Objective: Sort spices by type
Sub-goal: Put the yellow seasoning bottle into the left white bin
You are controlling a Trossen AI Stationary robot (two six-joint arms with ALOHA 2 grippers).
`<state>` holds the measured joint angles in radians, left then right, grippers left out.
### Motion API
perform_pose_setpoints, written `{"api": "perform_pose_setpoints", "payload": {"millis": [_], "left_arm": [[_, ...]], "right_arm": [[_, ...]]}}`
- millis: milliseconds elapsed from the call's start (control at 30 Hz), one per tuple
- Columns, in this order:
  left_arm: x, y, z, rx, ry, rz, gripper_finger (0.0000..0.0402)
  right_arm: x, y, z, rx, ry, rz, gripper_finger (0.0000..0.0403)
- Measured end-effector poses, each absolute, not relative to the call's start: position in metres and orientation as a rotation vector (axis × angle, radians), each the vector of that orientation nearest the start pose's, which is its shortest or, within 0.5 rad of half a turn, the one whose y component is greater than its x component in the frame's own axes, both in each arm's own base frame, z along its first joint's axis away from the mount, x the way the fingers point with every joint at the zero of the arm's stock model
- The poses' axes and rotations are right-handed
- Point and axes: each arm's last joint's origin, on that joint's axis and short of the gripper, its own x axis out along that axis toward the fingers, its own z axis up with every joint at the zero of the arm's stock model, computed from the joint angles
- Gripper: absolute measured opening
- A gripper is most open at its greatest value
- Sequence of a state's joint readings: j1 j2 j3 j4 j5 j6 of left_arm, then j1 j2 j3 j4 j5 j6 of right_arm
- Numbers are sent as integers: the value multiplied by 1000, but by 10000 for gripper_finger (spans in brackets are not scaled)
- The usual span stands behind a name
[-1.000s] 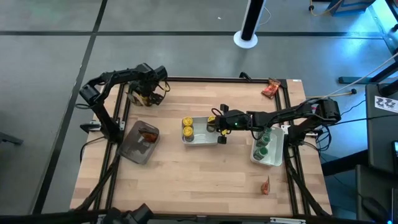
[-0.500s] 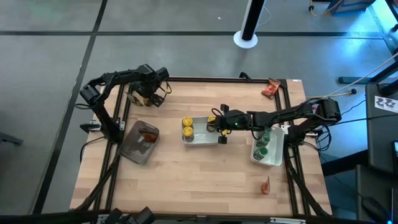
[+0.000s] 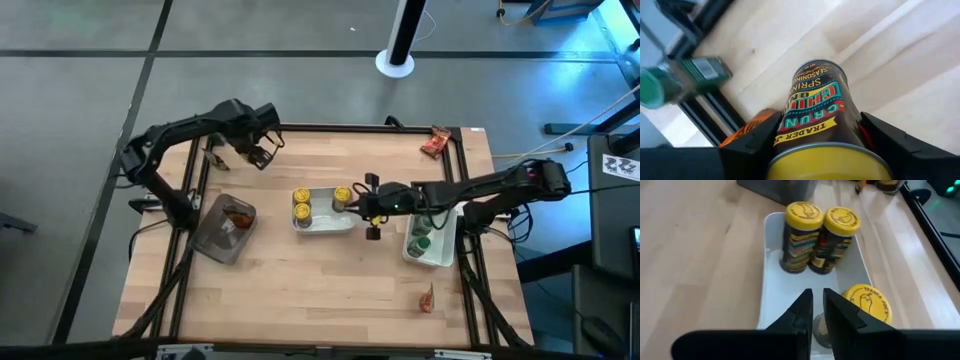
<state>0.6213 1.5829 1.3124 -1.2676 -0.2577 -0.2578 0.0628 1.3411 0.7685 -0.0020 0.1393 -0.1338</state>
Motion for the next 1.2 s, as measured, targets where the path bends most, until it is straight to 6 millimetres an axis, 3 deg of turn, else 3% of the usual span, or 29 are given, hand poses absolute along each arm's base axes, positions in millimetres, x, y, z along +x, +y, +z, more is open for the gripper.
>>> {"api": "perform_pose_setpoints", "payload": {"millis": [267, 500, 867, 1200], "left_arm": [[240, 124, 315, -409, 1288, 815, 217], [267, 79, 340, -348, 1147, 640, 215], [306, 23, 343, -192, 960, 353, 219], [344, 4, 311, -93, 1006, 209, 220]], "right_arm": [[272, 21, 229, -163, 597, -23, 46], [272, 21, 229, -119, 597, -45, 46], [278, 21, 238, -90, 487, -54, 46], [278, 21, 240, -95, 476, -53, 46]]}}
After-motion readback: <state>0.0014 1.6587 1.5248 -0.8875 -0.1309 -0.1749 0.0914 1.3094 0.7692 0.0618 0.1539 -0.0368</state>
